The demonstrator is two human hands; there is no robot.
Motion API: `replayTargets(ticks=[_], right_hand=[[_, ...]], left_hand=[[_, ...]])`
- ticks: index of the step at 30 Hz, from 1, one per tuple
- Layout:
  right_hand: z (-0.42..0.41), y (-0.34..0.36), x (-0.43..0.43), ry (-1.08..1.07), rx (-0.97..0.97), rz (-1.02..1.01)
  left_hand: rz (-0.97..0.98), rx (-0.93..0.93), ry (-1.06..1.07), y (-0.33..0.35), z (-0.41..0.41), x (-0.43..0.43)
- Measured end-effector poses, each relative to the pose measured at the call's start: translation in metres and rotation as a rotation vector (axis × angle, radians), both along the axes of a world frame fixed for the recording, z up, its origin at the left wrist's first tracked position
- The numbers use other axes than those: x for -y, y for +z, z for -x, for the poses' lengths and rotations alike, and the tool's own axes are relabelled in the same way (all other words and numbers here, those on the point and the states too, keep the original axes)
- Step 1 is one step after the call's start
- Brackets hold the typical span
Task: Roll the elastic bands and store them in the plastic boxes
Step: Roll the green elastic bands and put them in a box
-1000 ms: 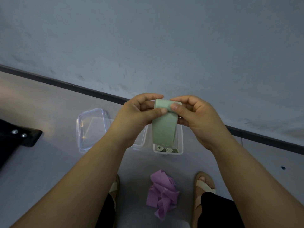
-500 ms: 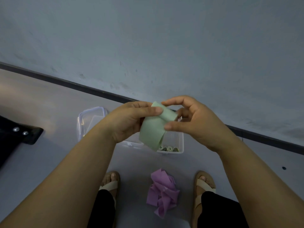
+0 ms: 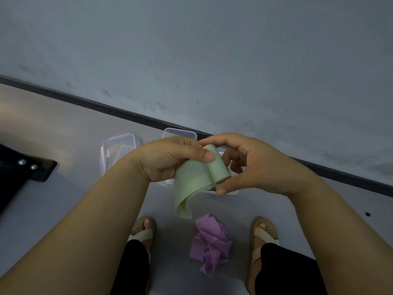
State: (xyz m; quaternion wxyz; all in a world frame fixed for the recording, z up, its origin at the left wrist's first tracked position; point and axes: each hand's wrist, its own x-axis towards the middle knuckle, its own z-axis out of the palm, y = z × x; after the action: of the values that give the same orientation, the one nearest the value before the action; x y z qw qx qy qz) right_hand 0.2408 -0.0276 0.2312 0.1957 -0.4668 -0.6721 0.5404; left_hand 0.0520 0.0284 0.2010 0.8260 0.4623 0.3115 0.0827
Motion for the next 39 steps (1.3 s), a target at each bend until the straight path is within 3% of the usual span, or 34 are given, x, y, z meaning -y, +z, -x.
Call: replayTargets(ticks=[14, 24, 32, 39], right_hand=[[-0.006, -0.005, -0.001, -0.125, -0.049, -0.098], [-0.007, -0.01, -0.006, -0.082, -0.003, -0.153], [-0.01, -0.01, -0.006, -0.036, 0.073, -0.183], [-0.01, -0.016, -0.008, -0.072, 0.1, -0.19]], left_hand=[[-0.059, 0.025, -0.019, 0.006, -0.005, 0.008], [-0.14, -0.151, 0.127, 0.004, -0.009, 0.011], [-0.137, -0.168, 0.103, 0.003, -0.011, 0.013], [-0.209, -0.245, 0.203, -0.004, -0.011, 0.01]])
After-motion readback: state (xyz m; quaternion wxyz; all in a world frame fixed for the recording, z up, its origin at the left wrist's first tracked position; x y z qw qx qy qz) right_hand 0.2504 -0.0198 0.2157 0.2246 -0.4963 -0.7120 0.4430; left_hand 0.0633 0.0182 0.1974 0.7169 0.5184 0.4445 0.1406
